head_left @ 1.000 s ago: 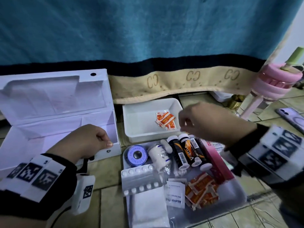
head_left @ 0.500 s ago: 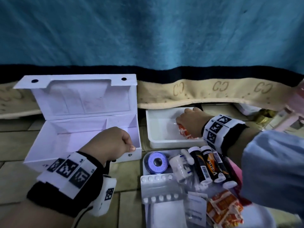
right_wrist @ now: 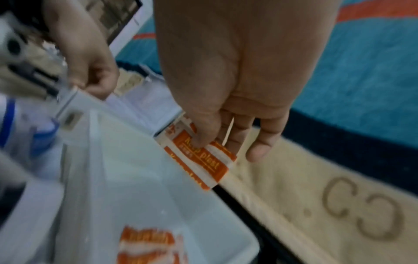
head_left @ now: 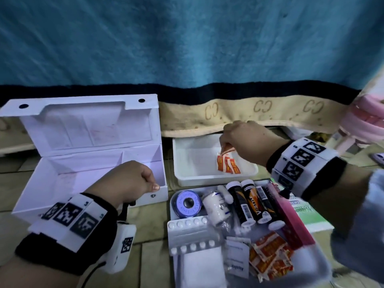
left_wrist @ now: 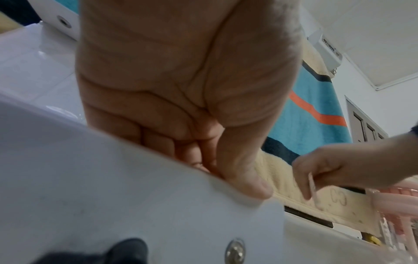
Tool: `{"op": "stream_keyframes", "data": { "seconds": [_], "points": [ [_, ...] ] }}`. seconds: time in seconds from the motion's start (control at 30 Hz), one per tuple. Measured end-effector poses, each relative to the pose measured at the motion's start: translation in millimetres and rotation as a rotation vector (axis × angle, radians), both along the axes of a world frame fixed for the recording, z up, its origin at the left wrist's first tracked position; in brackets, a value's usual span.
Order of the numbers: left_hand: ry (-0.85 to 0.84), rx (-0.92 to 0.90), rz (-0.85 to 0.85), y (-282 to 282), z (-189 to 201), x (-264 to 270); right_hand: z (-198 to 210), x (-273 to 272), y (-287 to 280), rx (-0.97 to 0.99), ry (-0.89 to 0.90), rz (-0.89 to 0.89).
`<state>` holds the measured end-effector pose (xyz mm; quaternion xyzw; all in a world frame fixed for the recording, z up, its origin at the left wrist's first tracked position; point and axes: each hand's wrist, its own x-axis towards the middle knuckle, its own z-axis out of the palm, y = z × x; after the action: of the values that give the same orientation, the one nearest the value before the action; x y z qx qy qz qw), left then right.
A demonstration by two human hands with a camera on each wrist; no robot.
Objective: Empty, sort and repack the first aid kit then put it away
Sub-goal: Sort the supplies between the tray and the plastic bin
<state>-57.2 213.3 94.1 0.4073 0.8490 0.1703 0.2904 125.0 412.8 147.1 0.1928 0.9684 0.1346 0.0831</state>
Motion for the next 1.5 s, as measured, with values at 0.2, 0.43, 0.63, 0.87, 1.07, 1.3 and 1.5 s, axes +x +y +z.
{"op": "stream_keyframes", "data": {
  "seconds": [0.2, 0.43, 0.63, 0.87, 1.07, 1.3, 1.5],
  "points": [
    [0.022, 0.013, -0.005, 0, 2, 3, 48, 52, -34, -0.038, 0.085, -0.058],
    [0.048, 0.03, -0.015, -2, 1, 5, 20, 101, -73, -0.231, -0.151, -0.052],
    [0.052, 0.031, -0.005, -1, 2, 6, -21, 114, -76, -0.371, -0.198, -0.053],
    [0.039, 0.047, 0.008, -3, 0, 6, -21, 101, -87, -0.246, -0.179, -0.069],
    [0.021, 0.029, 0.02, -2, 1, 5, 15, 51, -50, -0.104, 0.098, -0.132],
    [-0.02, 0.045, 0.039, -4, 2, 6, -29, -12, 4, -0.101, -0.26, -0.216],
    [0.019, 0.02, 0.011, -3, 4, 8, -49, -26, 9, -0.108, -0.313, -0.173]
  ]
}}
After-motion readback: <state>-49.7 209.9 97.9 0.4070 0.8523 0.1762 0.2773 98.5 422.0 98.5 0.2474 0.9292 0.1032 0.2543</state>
